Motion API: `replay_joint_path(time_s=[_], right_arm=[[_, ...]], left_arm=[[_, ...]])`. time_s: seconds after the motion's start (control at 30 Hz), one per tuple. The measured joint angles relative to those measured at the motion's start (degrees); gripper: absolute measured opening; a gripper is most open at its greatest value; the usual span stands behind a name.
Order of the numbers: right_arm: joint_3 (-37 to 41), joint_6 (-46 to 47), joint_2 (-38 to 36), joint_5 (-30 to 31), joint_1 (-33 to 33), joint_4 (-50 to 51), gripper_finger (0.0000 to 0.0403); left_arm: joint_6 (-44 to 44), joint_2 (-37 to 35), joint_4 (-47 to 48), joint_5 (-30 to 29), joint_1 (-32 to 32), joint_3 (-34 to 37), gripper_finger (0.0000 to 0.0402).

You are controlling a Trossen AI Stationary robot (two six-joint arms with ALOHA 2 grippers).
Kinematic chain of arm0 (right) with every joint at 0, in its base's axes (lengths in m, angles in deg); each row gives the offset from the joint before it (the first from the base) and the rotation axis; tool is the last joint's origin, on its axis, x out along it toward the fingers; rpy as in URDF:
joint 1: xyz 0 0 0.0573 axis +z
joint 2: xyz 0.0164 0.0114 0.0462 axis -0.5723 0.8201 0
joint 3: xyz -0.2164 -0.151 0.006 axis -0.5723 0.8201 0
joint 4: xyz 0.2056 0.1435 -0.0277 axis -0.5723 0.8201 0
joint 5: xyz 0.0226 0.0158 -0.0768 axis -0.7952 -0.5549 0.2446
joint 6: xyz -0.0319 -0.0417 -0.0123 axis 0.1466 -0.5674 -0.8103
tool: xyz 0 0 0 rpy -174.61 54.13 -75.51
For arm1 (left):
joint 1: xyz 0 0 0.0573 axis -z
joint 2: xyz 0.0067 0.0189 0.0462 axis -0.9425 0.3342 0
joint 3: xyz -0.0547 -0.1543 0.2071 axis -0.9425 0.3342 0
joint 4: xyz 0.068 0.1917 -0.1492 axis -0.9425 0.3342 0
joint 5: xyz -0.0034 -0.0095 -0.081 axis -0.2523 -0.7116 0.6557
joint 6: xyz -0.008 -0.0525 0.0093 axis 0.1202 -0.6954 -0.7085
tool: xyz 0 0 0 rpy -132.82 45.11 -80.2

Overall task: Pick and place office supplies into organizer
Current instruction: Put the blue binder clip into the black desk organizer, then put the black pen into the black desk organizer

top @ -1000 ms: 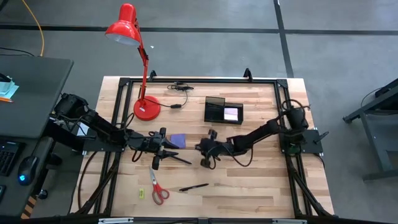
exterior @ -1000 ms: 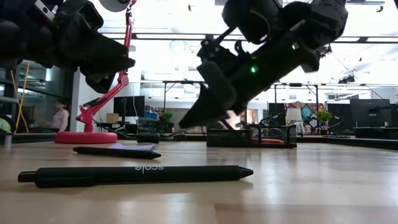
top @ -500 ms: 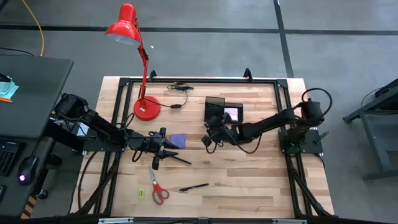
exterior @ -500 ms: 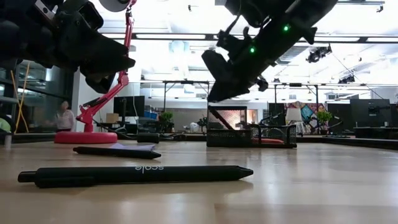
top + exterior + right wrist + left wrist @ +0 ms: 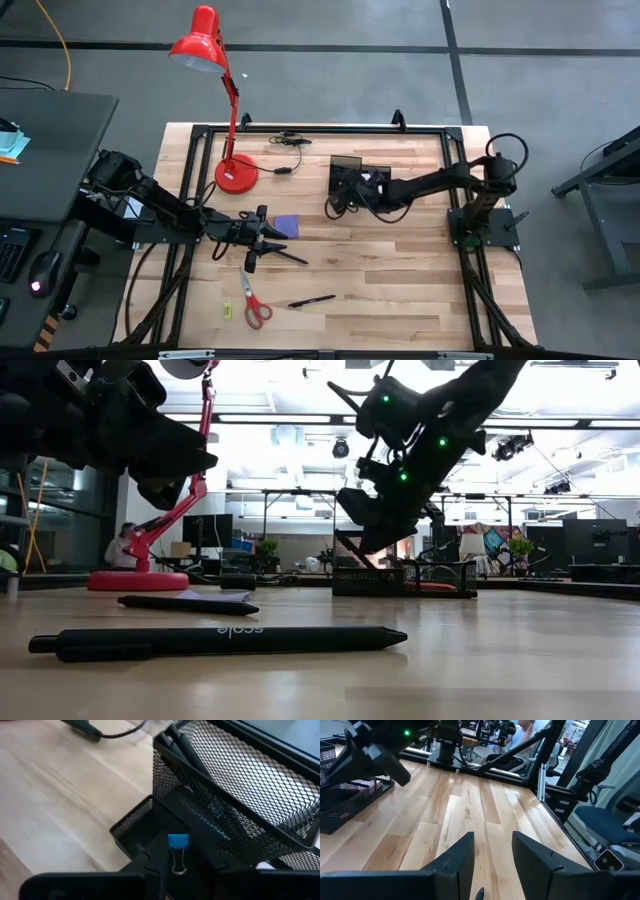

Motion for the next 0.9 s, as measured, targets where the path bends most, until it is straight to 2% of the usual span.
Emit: replay_joint_path(time_s=[0.37, 0.67, 0.9], right_arm=[[0.00, -1.07, 0.00, -0.61, -0.94, -1.10, 0.0061], [0.00, -1.51, 0.00, 2.10, -1.45, -1.20, 0.0129], [0.00, -6.65, 0.00, -2.92, 0.16, -2.39, 0.0167]], left_arm=[[0.08, 0.00, 0.00, 0.00, 0.00, -0.01, 0.0117], [0.20, 0.00, -0.02, 0.02, 0.00, -0.01, 0.0117], [0.20, -0.01, 0.02, 0.02, 0.00, 0.00, 0.0117]])
